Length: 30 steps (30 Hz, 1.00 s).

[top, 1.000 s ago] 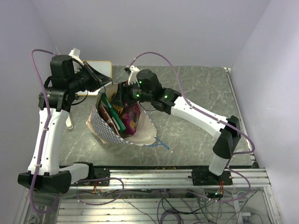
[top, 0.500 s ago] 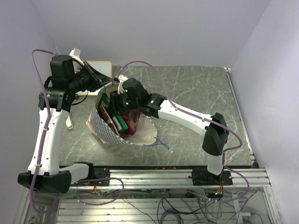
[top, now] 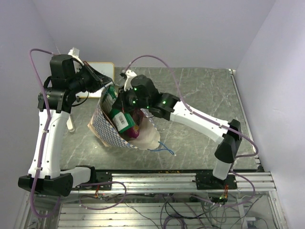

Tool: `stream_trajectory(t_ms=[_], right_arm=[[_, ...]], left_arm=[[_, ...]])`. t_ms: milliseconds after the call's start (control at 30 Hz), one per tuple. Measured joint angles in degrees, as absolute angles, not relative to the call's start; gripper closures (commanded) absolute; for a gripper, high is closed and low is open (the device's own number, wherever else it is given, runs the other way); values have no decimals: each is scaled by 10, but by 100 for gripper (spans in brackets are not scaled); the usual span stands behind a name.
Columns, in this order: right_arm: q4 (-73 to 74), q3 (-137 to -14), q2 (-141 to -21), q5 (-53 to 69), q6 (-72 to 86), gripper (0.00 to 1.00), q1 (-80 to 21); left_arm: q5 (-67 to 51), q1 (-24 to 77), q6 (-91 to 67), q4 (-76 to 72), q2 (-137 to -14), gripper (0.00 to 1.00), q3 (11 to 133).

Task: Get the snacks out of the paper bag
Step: Take out the snack from the paper bag.

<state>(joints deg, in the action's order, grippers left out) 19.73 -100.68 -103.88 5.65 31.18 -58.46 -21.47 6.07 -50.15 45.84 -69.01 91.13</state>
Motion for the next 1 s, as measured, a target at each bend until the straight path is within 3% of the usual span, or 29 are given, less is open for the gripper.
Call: stream_trajectory(t_ms=[567, 1000], right_arm=[[269, -1068, -913, -14, 293, 100, -572], [350, -1156, -835, -143, 271, 100, -525]], left_arm=[[-204, 26, -497, 469, -697, 93, 922], [-228, 22, -497, 451, -693, 93, 888]])
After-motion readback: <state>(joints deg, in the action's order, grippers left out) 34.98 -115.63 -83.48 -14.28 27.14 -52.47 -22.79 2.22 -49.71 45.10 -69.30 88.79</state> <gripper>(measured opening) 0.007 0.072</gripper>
